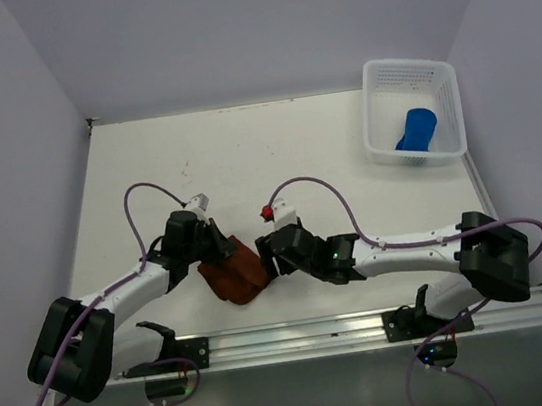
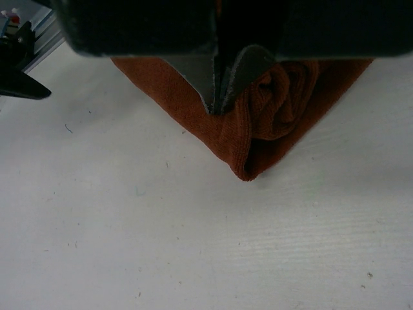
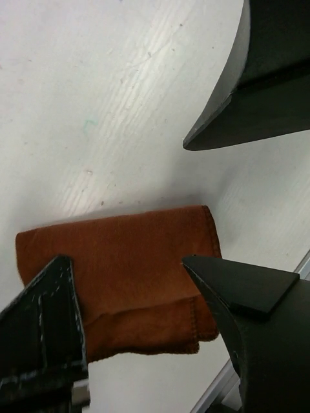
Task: Roll the towels
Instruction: Roll the towel
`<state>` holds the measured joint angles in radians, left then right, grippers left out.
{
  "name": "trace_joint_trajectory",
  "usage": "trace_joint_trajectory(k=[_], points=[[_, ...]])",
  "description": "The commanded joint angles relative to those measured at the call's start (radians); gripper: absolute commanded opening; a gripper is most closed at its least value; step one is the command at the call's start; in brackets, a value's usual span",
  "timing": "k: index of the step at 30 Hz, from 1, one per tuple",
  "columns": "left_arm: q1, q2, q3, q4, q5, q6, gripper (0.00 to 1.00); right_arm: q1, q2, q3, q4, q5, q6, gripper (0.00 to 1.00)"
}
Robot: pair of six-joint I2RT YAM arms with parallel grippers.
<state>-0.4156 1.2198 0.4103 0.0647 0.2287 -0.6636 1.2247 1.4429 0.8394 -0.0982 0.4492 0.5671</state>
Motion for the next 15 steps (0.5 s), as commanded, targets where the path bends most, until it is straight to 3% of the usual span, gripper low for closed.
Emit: trace_joint_trajectory(k=[1,8,15], points=[[-0.005,0.014,-0.031,-0.028,-0.040,0.002,0.00,-0.068,-0.016,-0.082,0.208,-0.276,0.128,0.70],[-0.005,0.007,-0.031,-0.029,-0.034,0.002,0.00,-0.125,0.060,-0.112,0.296,-0.398,0.180,0.70],[-0.005,-0.002,-0.030,-0.034,-0.032,0.001,0.00,-0.125,0.135,-0.109,0.330,-0.426,0.198,0.68]])
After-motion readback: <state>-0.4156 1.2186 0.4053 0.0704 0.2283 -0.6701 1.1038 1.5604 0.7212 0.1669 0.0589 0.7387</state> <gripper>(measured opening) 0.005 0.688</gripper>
